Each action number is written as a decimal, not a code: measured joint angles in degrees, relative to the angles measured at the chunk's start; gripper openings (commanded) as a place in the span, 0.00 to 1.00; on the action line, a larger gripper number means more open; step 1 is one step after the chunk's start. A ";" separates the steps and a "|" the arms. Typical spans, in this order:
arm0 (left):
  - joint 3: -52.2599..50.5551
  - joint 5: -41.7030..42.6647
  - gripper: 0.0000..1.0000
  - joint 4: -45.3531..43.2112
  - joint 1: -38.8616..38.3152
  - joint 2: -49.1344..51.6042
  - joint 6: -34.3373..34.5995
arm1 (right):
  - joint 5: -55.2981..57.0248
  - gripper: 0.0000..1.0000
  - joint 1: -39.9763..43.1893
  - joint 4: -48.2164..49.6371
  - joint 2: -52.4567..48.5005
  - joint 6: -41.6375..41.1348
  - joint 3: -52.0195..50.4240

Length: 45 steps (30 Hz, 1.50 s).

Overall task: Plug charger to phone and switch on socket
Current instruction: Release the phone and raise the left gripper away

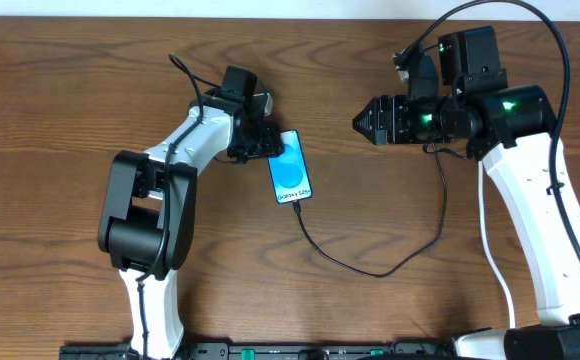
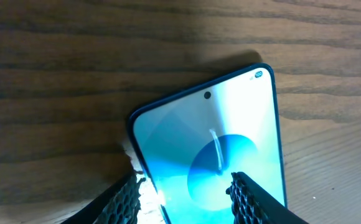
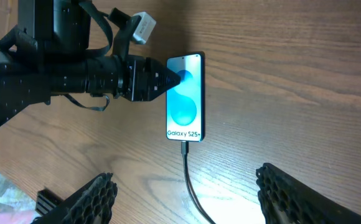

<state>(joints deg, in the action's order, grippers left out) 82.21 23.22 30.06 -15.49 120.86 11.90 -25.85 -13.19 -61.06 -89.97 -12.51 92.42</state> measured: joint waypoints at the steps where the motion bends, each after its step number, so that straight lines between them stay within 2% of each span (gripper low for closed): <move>1: 0.02 -0.63 0.50 0.13 0.02 -0.07 0.00 | 0.02 0.72 0.00 0.00 0.00 0.00 0.00; 9: 0.24 -6.27 0.50 4.24 3.43 -2.82 -0.13 | 0.00 0.72 -0.02 0.31 0.00 0.00 0.00; 17: 0.94 -8.26 0.50 7.54 9.14 -21.73 -0.15 | 0.02 0.61 0.26 2.58 0.00 0.22 0.00; 20: 1.51 -8.37 0.50 8.50 10.03 -27.80 -0.15 | 0.00 0.61 1.25 2.56 0.00 0.20 0.02; 29: 1.51 -8.55 0.51 10.36 10.51 -34.75 -0.13 | 0.85 0.64 11.04 0.39 3.74 0.22 0.09; 32: 1.51 -8.55 0.70 10.49 10.51 -34.77 -0.42 | 2.08 0.65 15.61 -0.13 6.73 0.22 0.15; 33: 1.51 -8.55 0.87 10.54 10.51 -34.77 -0.35 | 2.56 0.67 17.07 -0.31 7.50 0.20 0.22; 34: 1.51 -8.55 0.97 10.69 10.51 -34.77 -0.22 | 3.06 0.68 18.67 -0.44 8.15 0.17 0.28; 40: 1.51 -8.57 0.98 12.15 10.51 -34.77 -0.15 | 5.86 0.71 28.09 -0.42 7.96 0.20 0.55; 45: 1.51 -8.59 0.98 12.15 10.51 -34.77 -0.13 | 6.86 0.66 33.66 1.53 2.47 1.05 0.57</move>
<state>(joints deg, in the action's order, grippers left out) 83.72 14.63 42.22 -4.97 86.08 11.77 -18.98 20.47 -59.53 -87.50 -11.46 92.99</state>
